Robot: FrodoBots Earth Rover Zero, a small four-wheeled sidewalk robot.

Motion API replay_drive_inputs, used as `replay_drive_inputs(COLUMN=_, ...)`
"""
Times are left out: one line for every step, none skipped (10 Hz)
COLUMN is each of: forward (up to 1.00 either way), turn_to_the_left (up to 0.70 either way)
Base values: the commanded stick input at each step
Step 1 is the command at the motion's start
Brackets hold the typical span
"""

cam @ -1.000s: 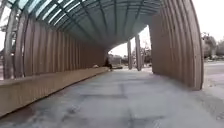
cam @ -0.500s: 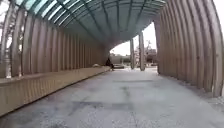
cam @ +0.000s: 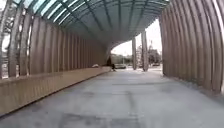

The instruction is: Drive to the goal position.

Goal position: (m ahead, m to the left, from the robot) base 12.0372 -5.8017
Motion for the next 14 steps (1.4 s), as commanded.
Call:
replay_drive_inputs(forward=1.00, turn_to_the_left=-0.14)
replay_drive_inputs(forward=1.00, turn_to_the_left=0.07)
replay_drive_inputs(forward=1.00, turn_to_the_left=0.07)
replay_drive_inputs(forward=1.00, turn_to_the_left=0.07)
replay_drive_inputs(forward=1.00, turn_to_the_left=0.07)
replay_drive_inputs(forward=1.00, turn_to_the_left=-0.10)
replay_drive_inputs(forward=1.00, turn_to_the_left=-0.33)
replay_drive_inputs(forward=1.00, turn_to_the_left=-0.33)
replay_drive_inputs(forward=1.00, turn_to_the_left=-0.33)
replay_drive_inputs(forward=1.00, turn_to_the_left=-0.33)
replay_drive_inputs(forward=1.00, turn_to_the_left=-0.33)
replay_drive_inputs(forward=1.00, turn_to_the_left=-0.33)
replay_drive_inputs(forward=1.00, turn_to_the_left=-0.14)
replay_drive_inputs(forward=1.00, turn_to_the_left=0.07)
